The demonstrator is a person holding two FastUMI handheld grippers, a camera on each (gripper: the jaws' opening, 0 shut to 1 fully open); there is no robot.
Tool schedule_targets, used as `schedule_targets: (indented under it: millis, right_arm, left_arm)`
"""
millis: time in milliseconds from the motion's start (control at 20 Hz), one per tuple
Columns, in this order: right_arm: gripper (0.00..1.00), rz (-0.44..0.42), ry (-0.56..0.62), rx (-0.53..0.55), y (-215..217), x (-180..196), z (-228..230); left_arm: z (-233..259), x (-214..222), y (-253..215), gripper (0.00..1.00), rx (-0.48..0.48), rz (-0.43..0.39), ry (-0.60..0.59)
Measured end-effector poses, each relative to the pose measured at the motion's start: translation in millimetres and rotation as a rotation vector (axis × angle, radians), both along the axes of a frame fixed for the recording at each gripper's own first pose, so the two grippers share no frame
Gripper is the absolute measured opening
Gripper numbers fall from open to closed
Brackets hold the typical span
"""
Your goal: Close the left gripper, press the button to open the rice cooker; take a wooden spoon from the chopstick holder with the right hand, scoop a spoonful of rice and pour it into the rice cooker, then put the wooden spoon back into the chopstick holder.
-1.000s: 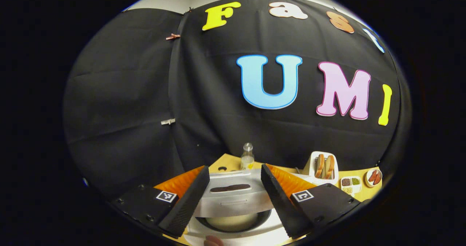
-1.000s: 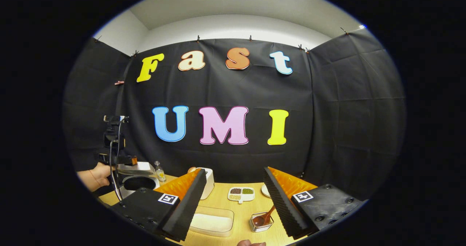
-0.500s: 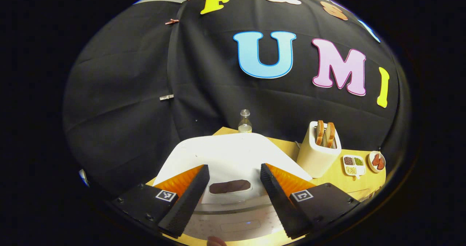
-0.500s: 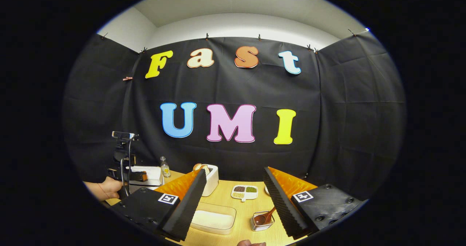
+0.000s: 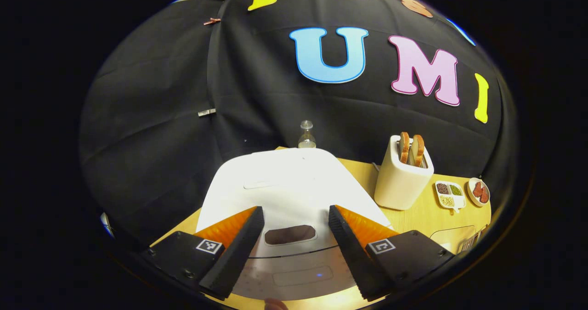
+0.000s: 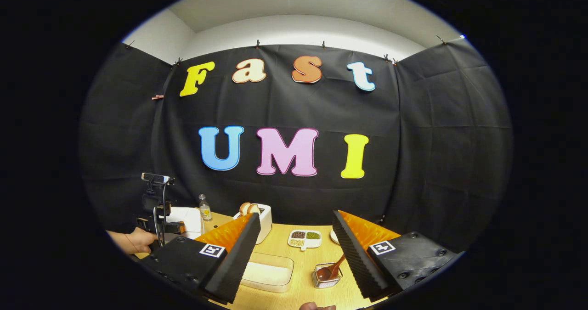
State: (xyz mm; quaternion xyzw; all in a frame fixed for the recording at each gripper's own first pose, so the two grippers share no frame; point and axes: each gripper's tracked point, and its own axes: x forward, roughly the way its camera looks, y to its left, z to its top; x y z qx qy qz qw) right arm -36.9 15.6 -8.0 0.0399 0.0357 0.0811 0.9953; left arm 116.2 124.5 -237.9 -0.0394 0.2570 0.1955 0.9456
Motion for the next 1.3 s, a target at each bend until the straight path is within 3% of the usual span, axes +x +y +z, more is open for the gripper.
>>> schedule_targets:
  millis: [300, 850, 1300]
  right_arm:
    - [0.98, 0.0, -0.008, 0.001, 6.3, 0.3, 2.5]
    - [0.98, -0.005, -0.01, 0.017, 4.7, -3.4, 2.5]
    - [0.98, 0.009, -0.016, 0.018, 13.3, 4.5, 6.2]
  left_arm:
    - [-4.1, -2.2, -2.1, 1.0, -0.007, 0.01, -0.006]
    - [13.4, -1.6, -1.6, 0.95, -0.004, -0.043, -0.058]
    - [102.9, -19.7, -29.0, 0.96, 0.008, -0.15, -0.262]
